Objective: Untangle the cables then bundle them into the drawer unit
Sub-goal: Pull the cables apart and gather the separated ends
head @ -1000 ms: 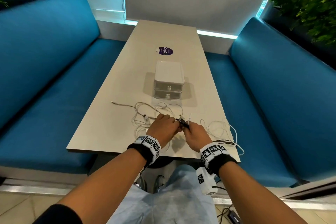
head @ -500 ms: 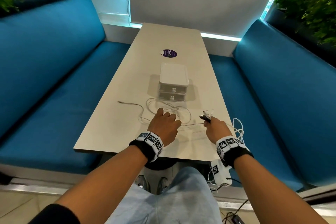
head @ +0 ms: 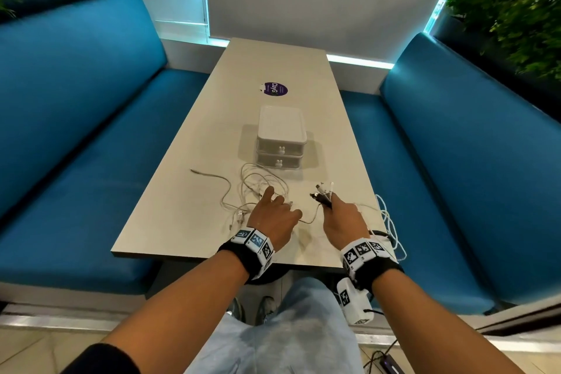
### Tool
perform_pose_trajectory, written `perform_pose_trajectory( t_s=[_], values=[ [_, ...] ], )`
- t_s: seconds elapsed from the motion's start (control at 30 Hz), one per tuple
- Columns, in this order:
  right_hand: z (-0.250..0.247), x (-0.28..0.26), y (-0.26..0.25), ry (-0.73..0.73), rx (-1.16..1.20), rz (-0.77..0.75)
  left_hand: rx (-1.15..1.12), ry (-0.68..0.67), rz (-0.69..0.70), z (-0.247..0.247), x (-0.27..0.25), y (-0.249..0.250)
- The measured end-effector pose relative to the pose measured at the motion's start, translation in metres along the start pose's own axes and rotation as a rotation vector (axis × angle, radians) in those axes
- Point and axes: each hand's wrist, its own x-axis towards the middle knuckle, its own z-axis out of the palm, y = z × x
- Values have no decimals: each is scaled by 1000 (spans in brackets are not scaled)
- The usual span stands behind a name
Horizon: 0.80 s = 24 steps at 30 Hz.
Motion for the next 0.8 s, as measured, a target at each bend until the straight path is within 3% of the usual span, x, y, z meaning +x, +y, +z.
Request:
perform_pose_trajectory(
  t_s=[0.2, 0.33, 0.53, 0.63, 0.8],
  values=[
    [-5, 2, 2, 110, 206, 92, -24, -45, -59, 9, 1, -9],
    [-6, 1, 3, 100, 259, 15, -60, -59, -146, 12, 2, -12],
    [18, -11, -10, -58, 200, -220, -78, -67, -58, 7, 6, -2],
    [24, -10, -11, -130, 176, -235, -81, -49, -7, 10, 4, 0],
    [25, -8, -3, -212, 35, -223, -124, 18, -80, 16, 1, -8]
  ],
)
